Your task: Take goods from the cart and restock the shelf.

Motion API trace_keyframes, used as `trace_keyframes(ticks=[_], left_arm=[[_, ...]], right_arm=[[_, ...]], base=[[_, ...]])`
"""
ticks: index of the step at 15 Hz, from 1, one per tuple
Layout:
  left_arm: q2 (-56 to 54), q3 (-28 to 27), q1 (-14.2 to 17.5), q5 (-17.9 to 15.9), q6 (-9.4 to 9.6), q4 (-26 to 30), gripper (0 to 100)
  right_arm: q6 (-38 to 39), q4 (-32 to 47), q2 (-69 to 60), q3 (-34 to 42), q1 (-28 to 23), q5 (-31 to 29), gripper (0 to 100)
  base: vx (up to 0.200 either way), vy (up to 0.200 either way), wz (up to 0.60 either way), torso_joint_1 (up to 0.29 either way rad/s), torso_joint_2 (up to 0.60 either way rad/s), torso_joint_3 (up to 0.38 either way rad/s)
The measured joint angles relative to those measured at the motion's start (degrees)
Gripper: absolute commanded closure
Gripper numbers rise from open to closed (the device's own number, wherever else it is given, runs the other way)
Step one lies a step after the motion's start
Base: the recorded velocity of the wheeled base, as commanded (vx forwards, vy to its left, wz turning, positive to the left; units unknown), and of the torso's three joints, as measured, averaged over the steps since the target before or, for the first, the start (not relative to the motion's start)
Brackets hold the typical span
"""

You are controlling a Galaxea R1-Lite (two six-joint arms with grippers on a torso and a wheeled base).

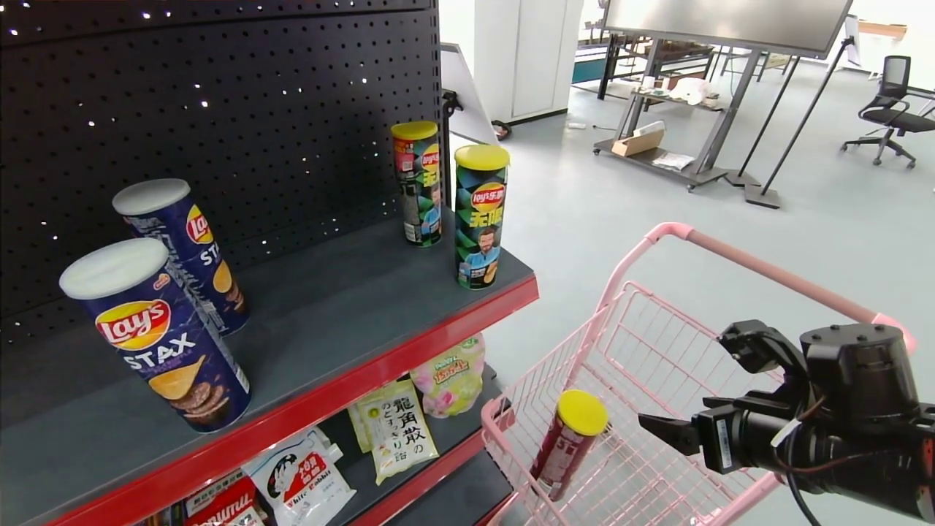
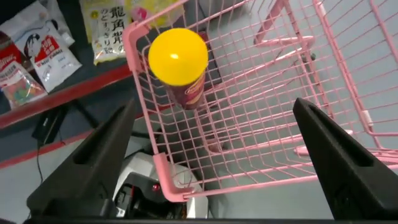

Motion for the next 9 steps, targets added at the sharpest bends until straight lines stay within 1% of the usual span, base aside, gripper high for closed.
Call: trace_keyframes(ticks=[4, 6, 8, 9], left_arm=[[0.0, -0.4, 0.0, 0.0, 0.13, 0.0, 0], [0.0, -0.4, 0.0, 0.1, 0.18, 0.0, 0], [-0.1, -0.4, 0.0, 0.1, 1.04, 0.0, 0], [-0.1, -0.4, 0.0, 0.0, 1.15, 0.0, 0]], right_arm=[[0.0, -0.4, 1.8, -0.3, 2.2, 0.0, 0], [-0.1, -1.8, 2.3, -0.2, 2.9, 0.0, 0], [-0.1, -2.8, 2.8, 0.2, 3.2, -0.3, 0], [-0.1, -2.9, 3.0, 0.2, 3.4, -0.3, 0]], base=[[0.0, 0.0, 0.0, -0.144, 0.35, 0.207], [0.0, 0.0, 0.0, -0.141, 0.37, 0.227], [0.0, 0.0, 0.0, -0.146, 0.38, 0.229], [0.0, 0.0, 0.0, -0.149, 0.4, 0.242]])
